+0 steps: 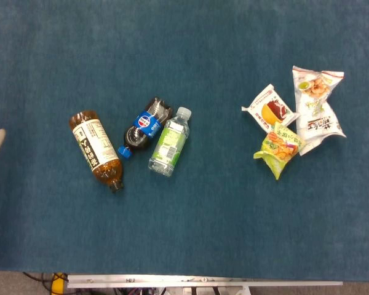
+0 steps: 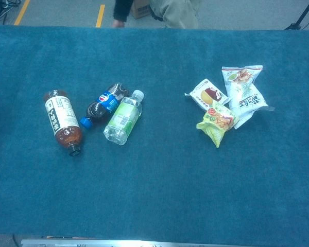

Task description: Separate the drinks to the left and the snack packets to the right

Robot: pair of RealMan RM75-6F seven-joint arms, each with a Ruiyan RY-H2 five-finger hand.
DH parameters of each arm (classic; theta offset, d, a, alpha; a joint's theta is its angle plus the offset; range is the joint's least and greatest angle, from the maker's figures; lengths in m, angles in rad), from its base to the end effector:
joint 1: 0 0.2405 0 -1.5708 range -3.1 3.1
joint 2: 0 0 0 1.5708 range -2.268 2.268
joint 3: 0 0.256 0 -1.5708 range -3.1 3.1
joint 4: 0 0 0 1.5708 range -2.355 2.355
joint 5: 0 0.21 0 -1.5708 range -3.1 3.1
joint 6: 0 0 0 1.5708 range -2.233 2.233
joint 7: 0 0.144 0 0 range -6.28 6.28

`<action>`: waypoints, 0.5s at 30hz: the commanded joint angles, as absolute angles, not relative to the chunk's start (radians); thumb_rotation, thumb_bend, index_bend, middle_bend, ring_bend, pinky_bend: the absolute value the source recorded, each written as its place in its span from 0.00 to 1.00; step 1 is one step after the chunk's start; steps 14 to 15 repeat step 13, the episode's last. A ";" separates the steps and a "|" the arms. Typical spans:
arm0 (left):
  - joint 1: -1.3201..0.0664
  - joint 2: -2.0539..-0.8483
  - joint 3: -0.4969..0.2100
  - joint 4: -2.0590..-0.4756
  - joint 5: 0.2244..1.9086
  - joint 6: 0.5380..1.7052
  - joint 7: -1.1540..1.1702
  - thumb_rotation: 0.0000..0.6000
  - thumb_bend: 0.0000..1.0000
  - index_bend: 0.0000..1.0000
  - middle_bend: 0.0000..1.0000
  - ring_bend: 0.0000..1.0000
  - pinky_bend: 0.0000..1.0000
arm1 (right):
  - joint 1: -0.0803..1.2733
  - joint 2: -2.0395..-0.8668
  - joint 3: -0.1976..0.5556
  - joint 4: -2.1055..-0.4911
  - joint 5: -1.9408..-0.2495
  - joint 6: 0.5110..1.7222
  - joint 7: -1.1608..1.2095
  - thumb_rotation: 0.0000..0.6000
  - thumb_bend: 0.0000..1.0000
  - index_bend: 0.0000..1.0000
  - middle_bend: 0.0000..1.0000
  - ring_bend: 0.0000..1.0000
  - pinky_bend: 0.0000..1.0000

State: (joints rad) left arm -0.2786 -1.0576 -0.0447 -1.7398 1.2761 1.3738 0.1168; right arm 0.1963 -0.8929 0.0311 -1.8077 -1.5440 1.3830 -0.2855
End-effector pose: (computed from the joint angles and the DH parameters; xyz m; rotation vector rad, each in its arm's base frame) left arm -0.2858 0.2334 0.1613 -1.4050 -0.9379 -0.8359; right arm -0.2664 -0.2044 0.1920 1.6407 -0.6266 0.7034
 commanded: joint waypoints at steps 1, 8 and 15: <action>-0.237 -1.061 -0.035 -1.741 1.290 1.422 0.097 1.00 0.26 0.00 0.00 0.00 0.00 | 0.165 -0.914 0.025 -1.776 -1.538 1.422 -0.282 1.00 0.09 0.10 0.33 0.27 0.44; -0.157 -1.090 -0.013 -1.736 1.343 1.519 0.072 1.00 0.26 0.00 0.00 0.00 0.00 | 0.099 -0.951 0.004 -1.717 -1.531 1.488 -0.251 1.00 0.09 0.12 0.34 0.27 0.44; -0.121 -1.100 0.000 -1.748 1.374 1.556 0.085 1.00 0.26 0.00 0.00 0.00 0.00 | 0.073 -0.961 -0.003 -1.696 -1.536 1.512 -0.237 1.00 0.09 0.12 0.34 0.27 0.44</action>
